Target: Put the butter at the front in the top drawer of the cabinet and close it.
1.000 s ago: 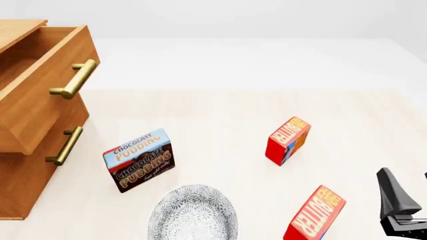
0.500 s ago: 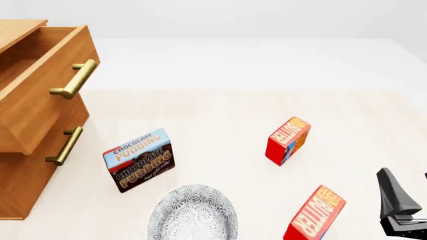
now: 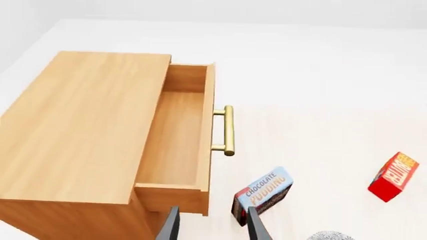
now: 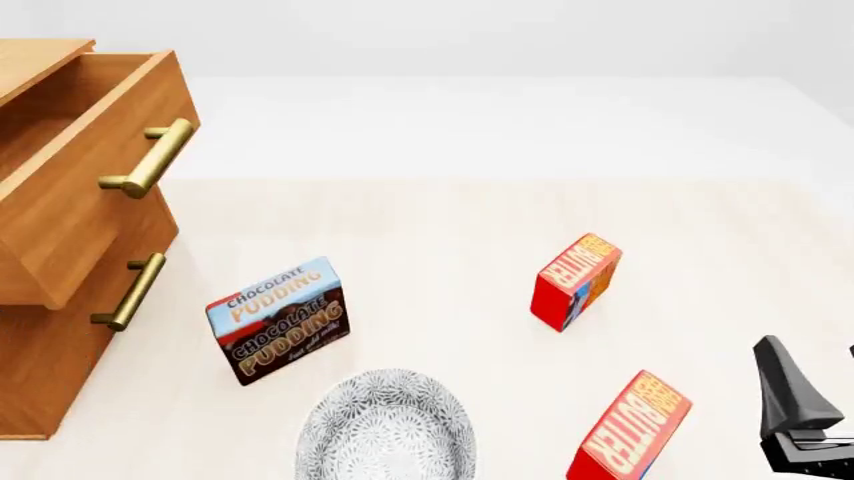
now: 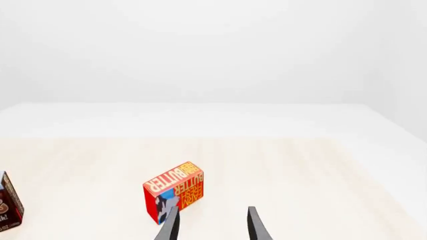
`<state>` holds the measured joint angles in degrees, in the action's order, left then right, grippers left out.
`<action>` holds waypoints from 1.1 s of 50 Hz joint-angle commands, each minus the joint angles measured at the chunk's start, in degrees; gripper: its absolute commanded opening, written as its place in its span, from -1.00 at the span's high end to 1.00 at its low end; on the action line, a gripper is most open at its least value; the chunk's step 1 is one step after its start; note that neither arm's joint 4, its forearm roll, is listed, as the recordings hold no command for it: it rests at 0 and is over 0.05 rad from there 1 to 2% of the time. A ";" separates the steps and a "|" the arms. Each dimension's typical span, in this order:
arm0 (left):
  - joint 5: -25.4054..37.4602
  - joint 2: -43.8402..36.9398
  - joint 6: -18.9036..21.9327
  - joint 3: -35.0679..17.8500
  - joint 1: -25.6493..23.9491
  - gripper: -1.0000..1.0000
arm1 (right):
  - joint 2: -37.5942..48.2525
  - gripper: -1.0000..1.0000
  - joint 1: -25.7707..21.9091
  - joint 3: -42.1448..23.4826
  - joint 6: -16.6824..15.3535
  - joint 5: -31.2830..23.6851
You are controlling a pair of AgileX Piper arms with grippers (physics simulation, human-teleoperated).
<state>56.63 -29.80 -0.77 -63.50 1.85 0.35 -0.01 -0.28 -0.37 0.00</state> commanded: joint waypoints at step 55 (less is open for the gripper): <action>12.84 -24.38 -0.03 -15.90 -0.42 -1.00 | 0.00 -1.00 0.01 0.00 0.01 -0.01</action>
<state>69.70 -51.50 -1.38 -78.57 0.50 0.35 -0.01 -0.28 -0.36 -0.01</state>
